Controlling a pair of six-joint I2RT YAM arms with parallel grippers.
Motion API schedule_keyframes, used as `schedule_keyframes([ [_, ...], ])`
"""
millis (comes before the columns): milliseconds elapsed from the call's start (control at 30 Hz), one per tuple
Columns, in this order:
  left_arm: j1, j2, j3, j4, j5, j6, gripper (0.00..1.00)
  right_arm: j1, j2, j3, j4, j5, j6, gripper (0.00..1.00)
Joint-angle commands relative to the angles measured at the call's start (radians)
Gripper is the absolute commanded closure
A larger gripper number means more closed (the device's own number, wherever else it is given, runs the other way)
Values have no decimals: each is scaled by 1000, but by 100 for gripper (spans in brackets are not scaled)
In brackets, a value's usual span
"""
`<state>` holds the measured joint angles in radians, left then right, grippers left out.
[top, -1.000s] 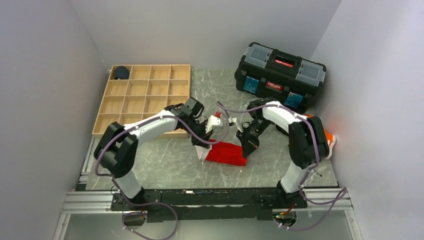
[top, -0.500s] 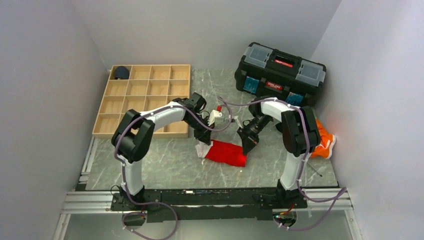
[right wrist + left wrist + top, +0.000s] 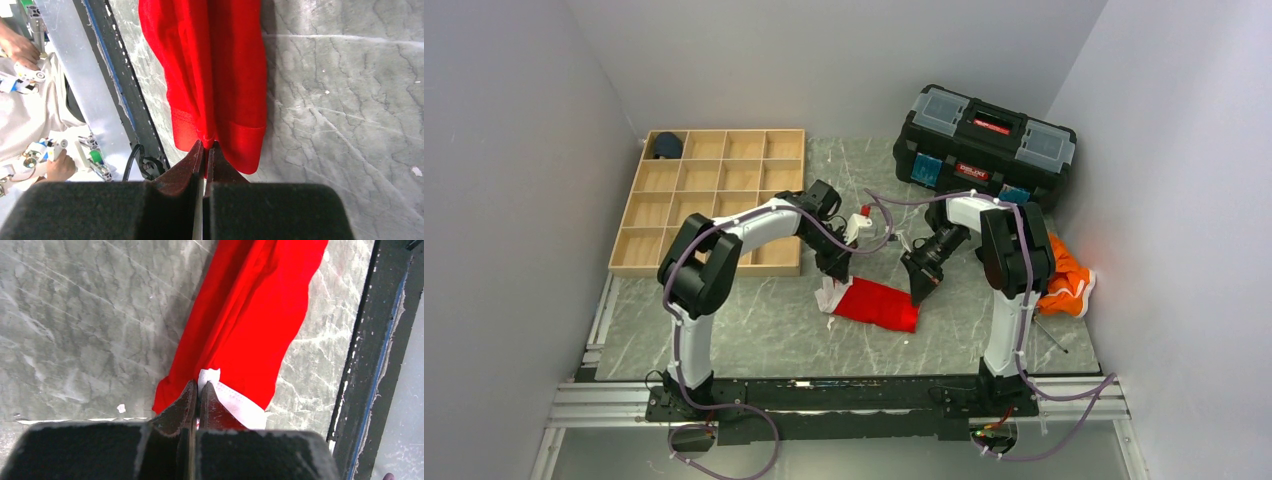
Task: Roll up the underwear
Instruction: Fold the underwear at the center of the board.
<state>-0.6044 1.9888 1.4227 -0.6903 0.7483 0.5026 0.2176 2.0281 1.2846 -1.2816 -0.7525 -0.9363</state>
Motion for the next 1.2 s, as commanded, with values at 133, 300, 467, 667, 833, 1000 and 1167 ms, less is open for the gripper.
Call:
schedule_keyframes([
  [133,5,53,77,12,-66,-29,100,-23,29,39,-22,-3,-47,100],
  [300,5,73,81,27,-85,-50,100,-28,37,42,-11,-5,-39,100],
  [467,4,80,72,46,-89,-64,95,-32,51,39,10,6,-21,99],
  [667,0,77,67,51,-93,-69,88,-33,54,40,20,10,-11,88],
  [833,-1,73,59,55,-98,-69,88,-38,35,49,22,10,-2,80],
  [1000,-3,66,42,63,-107,-71,88,-48,26,54,19,4,-1,75],
  [1167,-4,59,33,72,-104,-77,85,-65,-2,57,14,2,-1,75],
])
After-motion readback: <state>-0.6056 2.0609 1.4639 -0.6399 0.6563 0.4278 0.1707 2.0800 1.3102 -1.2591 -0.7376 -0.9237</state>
